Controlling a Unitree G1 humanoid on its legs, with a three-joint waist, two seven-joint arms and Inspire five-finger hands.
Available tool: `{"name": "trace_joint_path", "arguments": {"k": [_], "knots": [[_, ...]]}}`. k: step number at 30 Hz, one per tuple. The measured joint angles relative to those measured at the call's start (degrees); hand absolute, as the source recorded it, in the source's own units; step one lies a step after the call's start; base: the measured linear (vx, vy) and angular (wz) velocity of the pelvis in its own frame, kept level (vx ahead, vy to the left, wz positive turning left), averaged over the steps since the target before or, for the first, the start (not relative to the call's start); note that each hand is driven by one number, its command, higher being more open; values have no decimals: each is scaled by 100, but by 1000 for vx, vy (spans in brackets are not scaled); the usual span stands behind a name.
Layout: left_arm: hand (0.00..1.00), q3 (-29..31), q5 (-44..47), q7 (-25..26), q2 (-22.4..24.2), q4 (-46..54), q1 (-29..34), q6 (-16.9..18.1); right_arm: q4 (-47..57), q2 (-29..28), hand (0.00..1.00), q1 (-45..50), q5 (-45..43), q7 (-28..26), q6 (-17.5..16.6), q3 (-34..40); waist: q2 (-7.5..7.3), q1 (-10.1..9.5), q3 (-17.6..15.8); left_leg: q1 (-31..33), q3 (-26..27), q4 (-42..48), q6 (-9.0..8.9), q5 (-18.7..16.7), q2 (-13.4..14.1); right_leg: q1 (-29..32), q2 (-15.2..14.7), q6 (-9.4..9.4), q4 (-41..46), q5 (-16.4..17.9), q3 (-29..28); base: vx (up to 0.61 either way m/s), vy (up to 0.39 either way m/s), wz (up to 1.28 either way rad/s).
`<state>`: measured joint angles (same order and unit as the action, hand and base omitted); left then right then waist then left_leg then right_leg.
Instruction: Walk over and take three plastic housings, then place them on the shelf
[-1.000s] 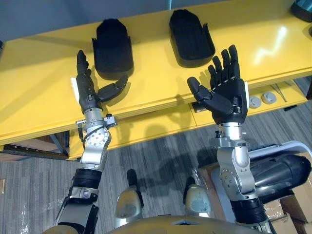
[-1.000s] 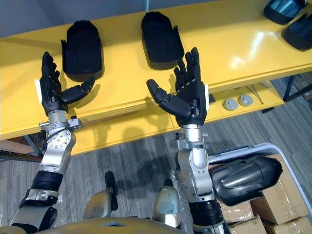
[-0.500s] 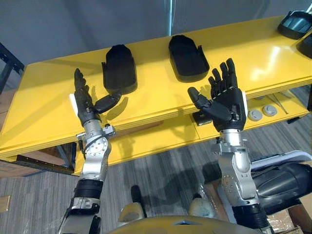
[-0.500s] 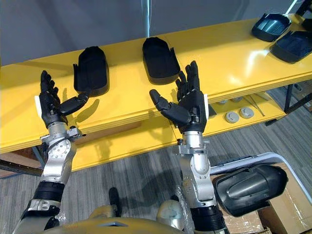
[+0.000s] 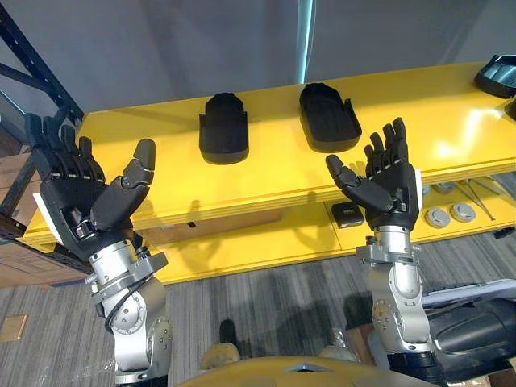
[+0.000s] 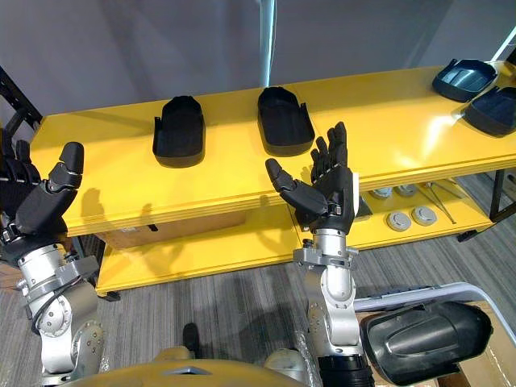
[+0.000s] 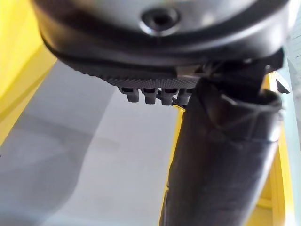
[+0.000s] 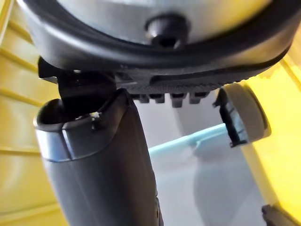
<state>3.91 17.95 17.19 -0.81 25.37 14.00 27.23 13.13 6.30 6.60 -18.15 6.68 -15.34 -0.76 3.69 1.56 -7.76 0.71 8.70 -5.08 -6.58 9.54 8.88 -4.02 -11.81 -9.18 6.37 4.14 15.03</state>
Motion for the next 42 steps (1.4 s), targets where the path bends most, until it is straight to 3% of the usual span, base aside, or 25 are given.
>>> {"name": "trace_joint_path", "arguments": {"k": [5, 8, 12, 14, 17, 20, 22, 23, 25, 26, 27, 29, 30, 33, 34, 36, 37, 38, 40, 42], "knots": [[100, -730, 224, -420, -39, 15, -98, -37, 271, -4, 100, 334, 877, 498, 171, 165, -40, 67, 18, 13, 356, 2, 4, 14, 17, 207, 18, -14, -118, -207, -350, 24, 14, -35], [100, -1171, 229, -469, -239, 21, -305, -164, 421, -73, 100, 739, 894, 836, 249, 406, -107, 251, 12, -80, 771, 16, -38, -40, 76, 362, 85, 10, -253, -375, -769, 29, 16, -66], [100, -1508, 209, -200, -401, 17, -360, -234, 810, -267, 100, 1681, 808, 1056, 213, 1088, -148, 687, 0, -450, 1439, -1, -151, -258, 218, 411, 252, 36, -384, -456, -1402, 19, -13, -85], [100, -1596, 192, 37, -403, -31, -543, -235, 964, -354, 100, 2149, 478, 1061, 44, 1438, -138, 932, 6, -536, 1617, -1, -201, -304, 295, 414, 337, 63, -455, -439, -1548, 9, -39, -51], [100, -1662, 162, 262, -413, -38, -780, -234, 1023, -571, 100, 2489, 63, 989, -313, 1604, -120, 1133, 11, -520, 1716, 20, -208, -309, 394, 530, 455, 88, -434, -431, -1659, 21, -43, -23], [100, -1636, 91, 524, -420, -65, -834, -242, 1022, -596, 100, 2411, -40, 666, -415, 1549, -90, 1083, 6, -357, 1531, 303, -186, -499, 417, 660, 490, 154, -390, -466, -1777, 25, -16, -22], [100, -1370, 52, 782, -415, -55, -749, -246, 1012, -284, 100, 2031, 87, 320, -411, 1264, -51, 746, -59, 137, 568, 1439, -15, -1226, 405, 779, 535, 146, -337, -533, -2078, 9, 9, -57], [100, -1243, 68, 789, -404, -36, -682, -246, 1011, -122, 100, 1874, 260, 262, -400, 1154, -17, 653, -118, 200, 216, 1695, 11, -1397, 406, 763, 575, 148, -331, -537, -2182, -11, 32, -85], [100, -890, 224, 667, -360, 15, -336, -246, 1008, 598, 100, 1235, 763, 104, -223, 835, 168, 357, -232, 307, -681, 2297, -50, -2013, 372, 733, 666, 142, -316, -529, -2417, -38, 96, -68], [100, -840, 280, 570, -362, 33, -273, -246, 1002, 740, 100, 1121, 809, 109, -166, 797, 214, 301, -239, 294, -784, 2326, -142, -2163, 354, 754, 677, 118, -265, -512, -2470, -52, 178, -31], [100, -744, 426, 385, -388, 138, -181, -246, 948, 795, 100, 938, 809, 128, -36, 741, 160, 195, -275, 321, -792, 2428, -208, -2257, 251, 862, 624, 35, -26, -434, -2555, -45, 172, -8], [100, -664, 461, 188, -401, 349, -137, -206, 941, 682, 100, 878, 488, 230, 138, 653, -32, 156, -387, 330, -817, 2584, -151, -2351, 64, 1028, 485, 18, 406, -212, -2615, -69, 159, 0], [100, -608, 456, 110, -419, 449, -96, -164, 927, 556, 100, 955, 259, 302, 231, 578, -147, 164, -455, 354, -810, 2732, -138, -2419, 7, 1134, 474, 20, 612, -203, -2730, -67, 147, -13], [100, -630, 526, -87, -434, 453, -14, -179, 830, -98, 100, 1458, 85, 397, 251, 495, -243, 215, -529, 320, -698, 3023, -104, -2561, -48, 1158, 474, -80, 642, -410, -3038, -32, 175, -54], [100, -677, 604, -138, -433, 452, 44, -236, 735, -391, 100, 1678, -44, 303, 198, 399, -298, 228, -594, 192, -486, 3020, -59, -2608, -51, 1170, 470, -96, 597, -566, -3053, -116, 173, -107], [100, -776, 628, -154, -427, 450, 125, -295, 687, -583, 100, 1931, -145, 158, 198, 156, -324, 266, -826, -66, -143, 2962, 73, -2651, -56, 1174, 446, 71, 533, -996, -2587, -168, 134, -123], [100, -827, 630, -229, -432, 433, 147, -399, 664, -576, 100, 1926, -145, 13, 179, 26, -292, 329, -903, -109, 33, 2897, 201, -2637, -46, 1203, 482, 213, 168, -1576, -2437, -275, 89, -128], [100, -834, 645, -356, -426, 376, 73, -485, 646, -543, 100, 1854, -138, -50, 55, -122, -165, 350, -949, 2, 335, 2824, 301, -2520, 114, 1399, 498, 404, 473, -1392, -2357, -281, 83, -113], [100, -928, 701, -603, -467, 188, -94, -525, 512, -359, 100, 1649, 41, 62, -131, -390, -174, 349, -944, 52, 499, 2663, 351, -2301, 150, 1708, 414, 630, 2009, -418, -1974, -207, 62, -57], [100, -1007, 716, -675, -445, 33, -107, -634, 164, -121, 100, 1162, 258, 286, -163, -733, -161, 284, -934, 11, 699, 2575, 289, -2176, 337, 1500, 152, 787, 2563, -108, -1633, -154, -50, -62]]}}
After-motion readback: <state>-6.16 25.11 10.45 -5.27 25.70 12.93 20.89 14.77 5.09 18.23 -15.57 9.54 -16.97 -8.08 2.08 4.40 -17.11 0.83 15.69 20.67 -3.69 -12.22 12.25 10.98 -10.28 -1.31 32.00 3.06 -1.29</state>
